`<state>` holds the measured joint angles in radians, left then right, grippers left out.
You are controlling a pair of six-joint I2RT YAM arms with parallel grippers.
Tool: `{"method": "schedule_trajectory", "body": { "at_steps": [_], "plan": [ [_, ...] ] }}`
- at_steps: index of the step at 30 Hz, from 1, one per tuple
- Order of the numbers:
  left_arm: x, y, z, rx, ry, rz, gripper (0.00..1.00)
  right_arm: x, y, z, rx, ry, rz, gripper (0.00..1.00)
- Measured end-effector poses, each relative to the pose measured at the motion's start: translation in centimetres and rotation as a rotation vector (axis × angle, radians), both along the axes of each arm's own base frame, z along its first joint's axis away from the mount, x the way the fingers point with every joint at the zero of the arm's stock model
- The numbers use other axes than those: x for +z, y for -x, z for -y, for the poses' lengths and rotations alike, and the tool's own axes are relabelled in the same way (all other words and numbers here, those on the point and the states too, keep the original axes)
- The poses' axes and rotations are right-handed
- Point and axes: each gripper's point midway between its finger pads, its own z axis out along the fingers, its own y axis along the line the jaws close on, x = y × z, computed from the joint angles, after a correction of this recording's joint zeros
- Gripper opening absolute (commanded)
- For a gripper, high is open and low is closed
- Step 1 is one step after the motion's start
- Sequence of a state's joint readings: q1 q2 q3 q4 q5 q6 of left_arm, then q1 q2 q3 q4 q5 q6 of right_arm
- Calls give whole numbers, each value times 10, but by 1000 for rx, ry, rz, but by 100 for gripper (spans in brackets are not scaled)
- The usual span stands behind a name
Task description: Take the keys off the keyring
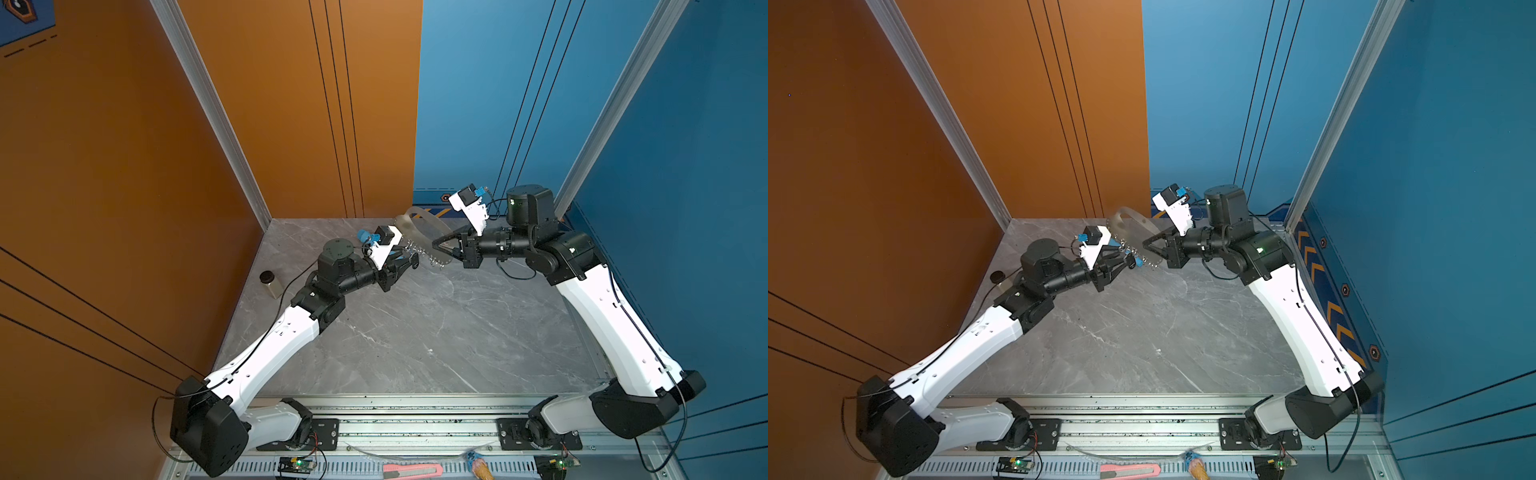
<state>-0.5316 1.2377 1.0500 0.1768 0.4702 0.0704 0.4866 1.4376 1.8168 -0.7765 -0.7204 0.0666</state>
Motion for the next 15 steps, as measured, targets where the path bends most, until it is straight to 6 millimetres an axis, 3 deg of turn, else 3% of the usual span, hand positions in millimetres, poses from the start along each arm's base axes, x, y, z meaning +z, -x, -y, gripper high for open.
{"method": "schedule_trajectory", "body": {
  "at_steps": [10,15],
  "plan": [
    [18,2,-11,55,19,44,44,-1,-2,1,-10,5,3,0],
    [14,1,-13,68,2,39,42,-1,-2,1,-10,5,2,0]
  ]
}}
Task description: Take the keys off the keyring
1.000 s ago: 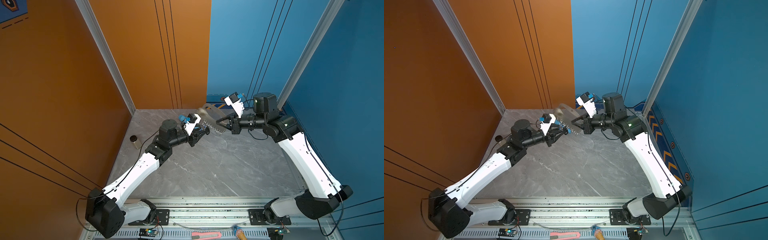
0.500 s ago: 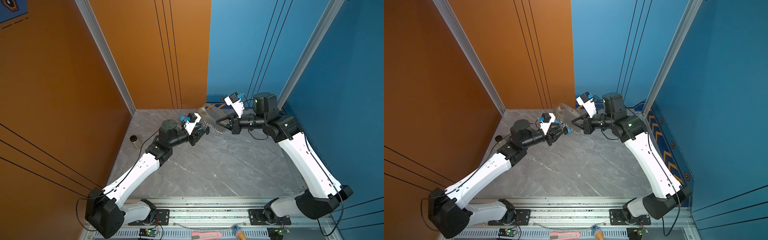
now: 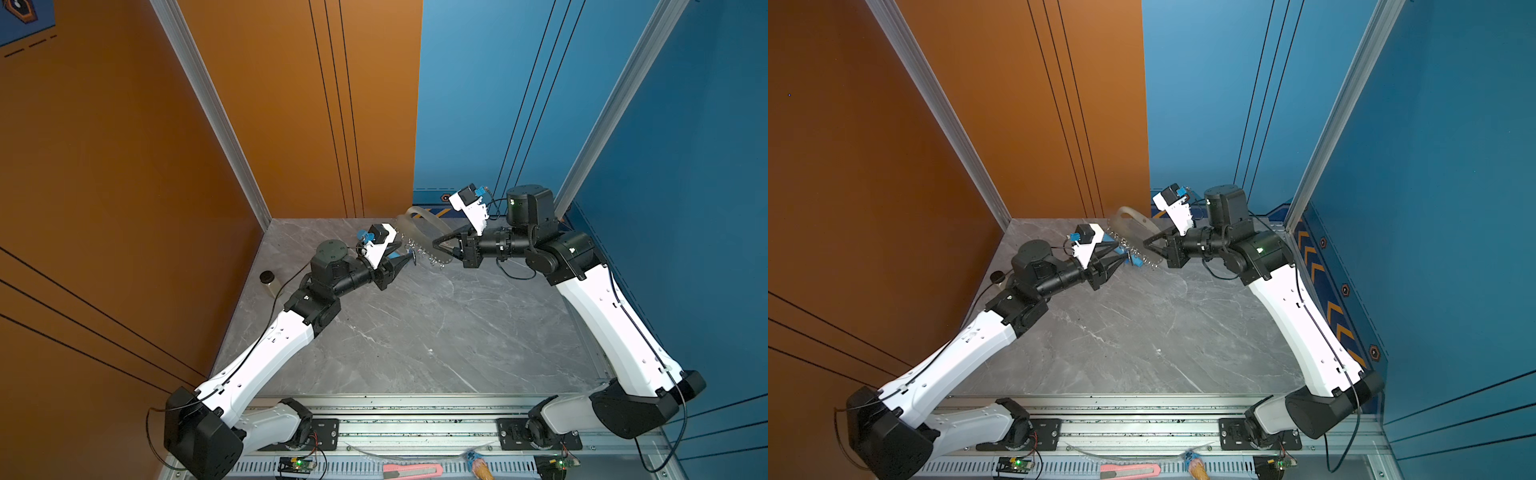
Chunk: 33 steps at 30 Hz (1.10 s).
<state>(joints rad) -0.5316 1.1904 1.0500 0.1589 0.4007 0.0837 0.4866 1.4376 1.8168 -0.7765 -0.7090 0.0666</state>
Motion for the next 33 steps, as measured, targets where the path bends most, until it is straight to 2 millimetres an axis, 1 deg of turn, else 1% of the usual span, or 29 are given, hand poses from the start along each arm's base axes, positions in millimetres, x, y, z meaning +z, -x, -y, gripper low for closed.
{"method": "schedule_trajectory", "body": {
  "at_steps": [5,8,10,15,21,27,29,31,33],
  "plan": [
    [-5,0,2,0,-16,-10,34,0,0,0,0,0,0,0],
    [-8,-1,5,-7,-28,-11,26,0,0,0,0,0,0,0],
    [-11,-1,7,-11,-34,-14,22,0,0,0,0,0,0,0],
    [-13,-3,9,-12,-37,-17,21,0,0,0,0,0,0,0],
    [-9,-3,10,-14,-27,-5,23,0,0,0,0,0,0,0],
    [-8,-5,12,-15,-20,3,22,0,0,0,-1,-2,-3,0],
    [-9,-5,14,-18,-21,-2,18,0,0,0,-1,-2,-4,0],
    [-11,-5,15,-22,-19,-8,8,0,0,0,-2,-3,-7,0],
    [-11,-5,15,-22,-19,-9,0,0,0,0,-3,-4,-8,0]
  ]
}}
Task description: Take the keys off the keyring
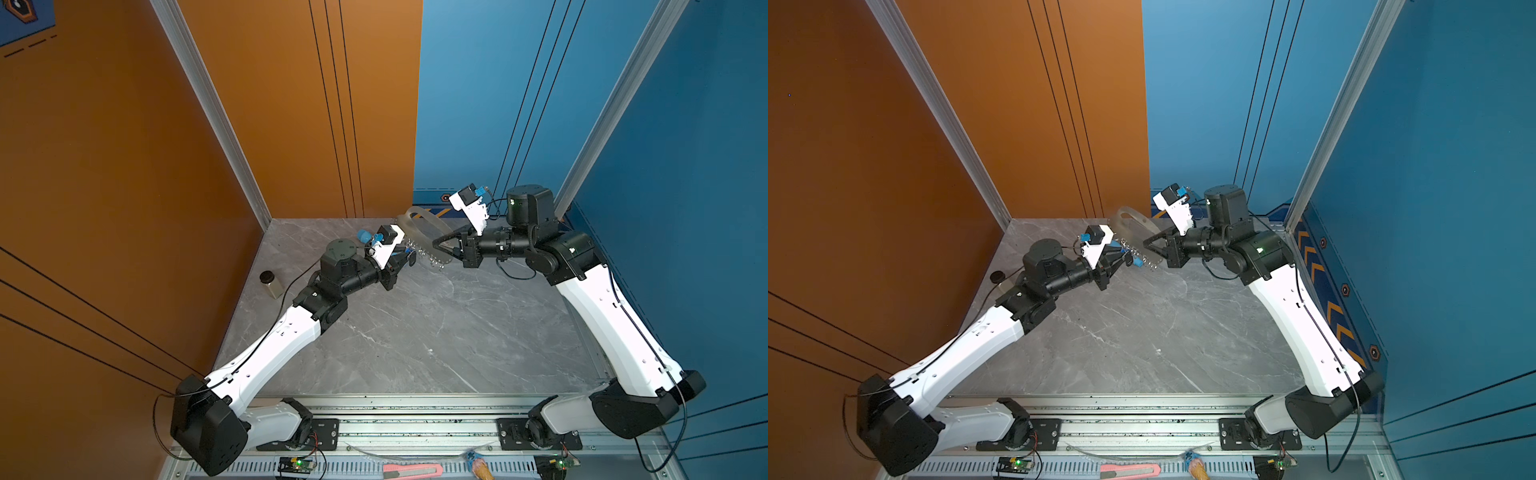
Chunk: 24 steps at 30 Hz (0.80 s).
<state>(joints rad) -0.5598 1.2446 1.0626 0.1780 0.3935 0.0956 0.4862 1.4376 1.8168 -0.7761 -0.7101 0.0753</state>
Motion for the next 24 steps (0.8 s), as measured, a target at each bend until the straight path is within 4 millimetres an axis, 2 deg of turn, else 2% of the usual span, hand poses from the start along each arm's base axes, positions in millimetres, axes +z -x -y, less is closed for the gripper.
{"method": "schedule_trajectory", "body": {
  "at_steps": [8,15,18,24],
  "plan": [
    [-3,2,-2,3,-8,-21,0,-1,-6,7,-32,-6,-14,0],
    [10,7,-14,37,-101,-31,0,-21,-17,21,-107,-15,-49,1],
    [17,9,-21,53,-159,-22,0,-33,-18,19,-106,-29,-71,6],
    [14,15,-34,77,-293,-40,0,-54,-18,10,-113,-97,-108,18]
  ]
}}
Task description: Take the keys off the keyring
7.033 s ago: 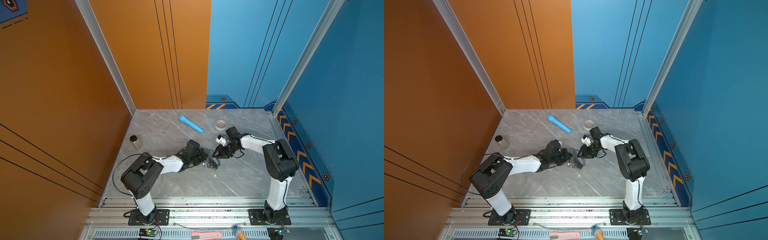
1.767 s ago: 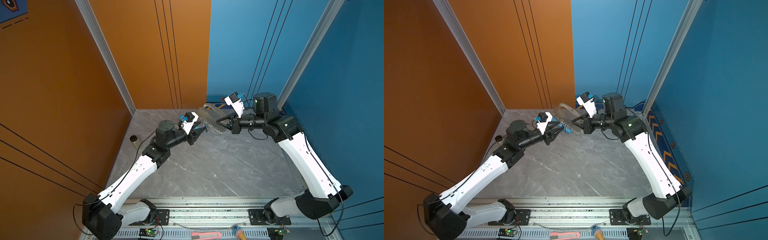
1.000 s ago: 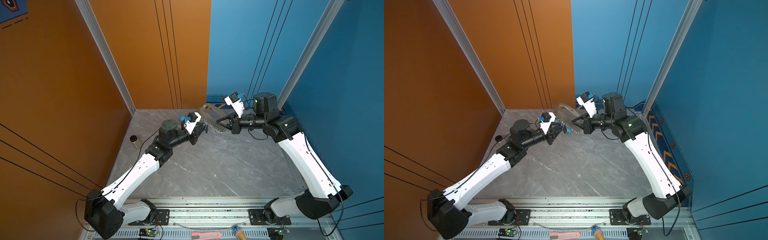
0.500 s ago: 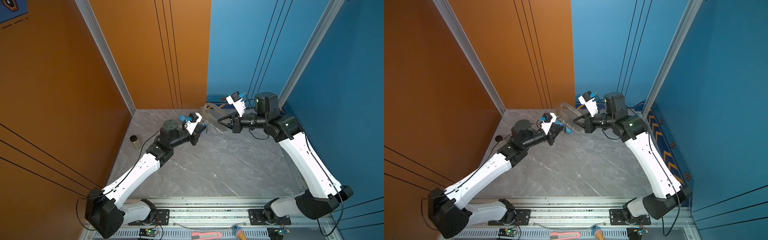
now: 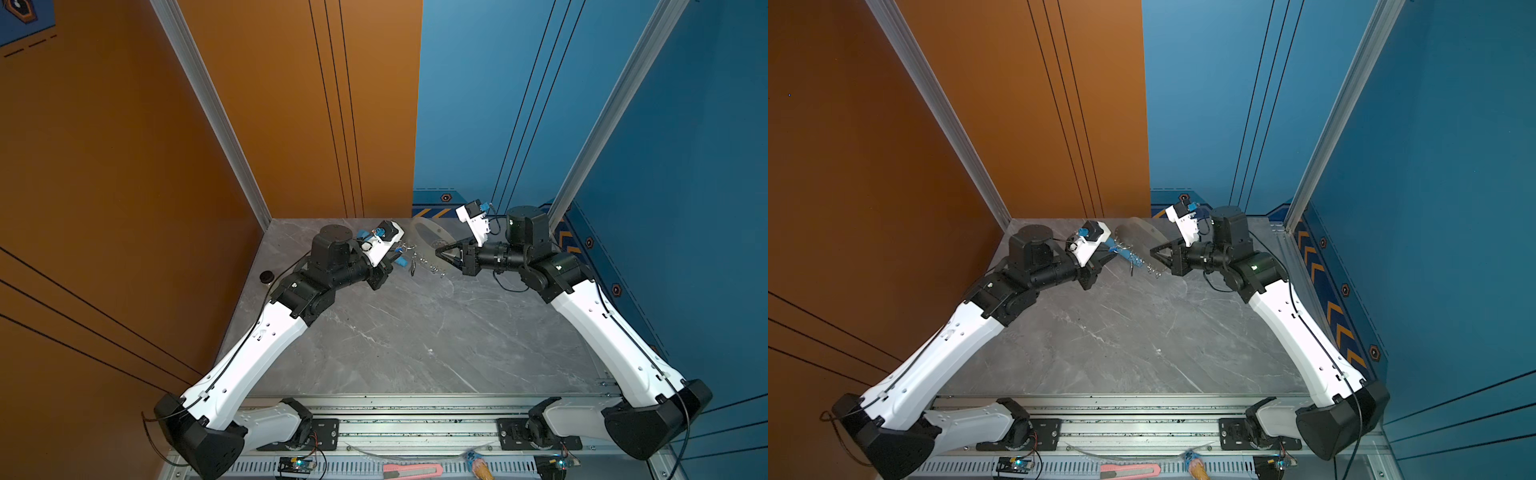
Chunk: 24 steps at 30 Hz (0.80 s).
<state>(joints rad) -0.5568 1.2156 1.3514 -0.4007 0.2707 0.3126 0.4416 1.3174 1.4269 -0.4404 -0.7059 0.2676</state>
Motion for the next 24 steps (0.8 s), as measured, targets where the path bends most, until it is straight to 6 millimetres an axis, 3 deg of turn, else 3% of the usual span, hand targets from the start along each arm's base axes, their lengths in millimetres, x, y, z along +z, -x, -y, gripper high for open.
{"method": "schedule_trajectory", "body": {
  "at_steps": [4,9,17,24],
  "plan": [
    [3,2,-8,12,-72,0,0,-17,0,-9,-1,-16,-31,33],
    [0,6,-15,21,-145,-31,0,-35,-2,-8,-24,5,-42,45],
    [-27,15,-19,36,-251,-151,0,-39,11,-4,-25,2,9,47],
    [-30,23,-19,79,-290,-247,0,-26,46,-18,20,-72,195,44]
  ]
}}
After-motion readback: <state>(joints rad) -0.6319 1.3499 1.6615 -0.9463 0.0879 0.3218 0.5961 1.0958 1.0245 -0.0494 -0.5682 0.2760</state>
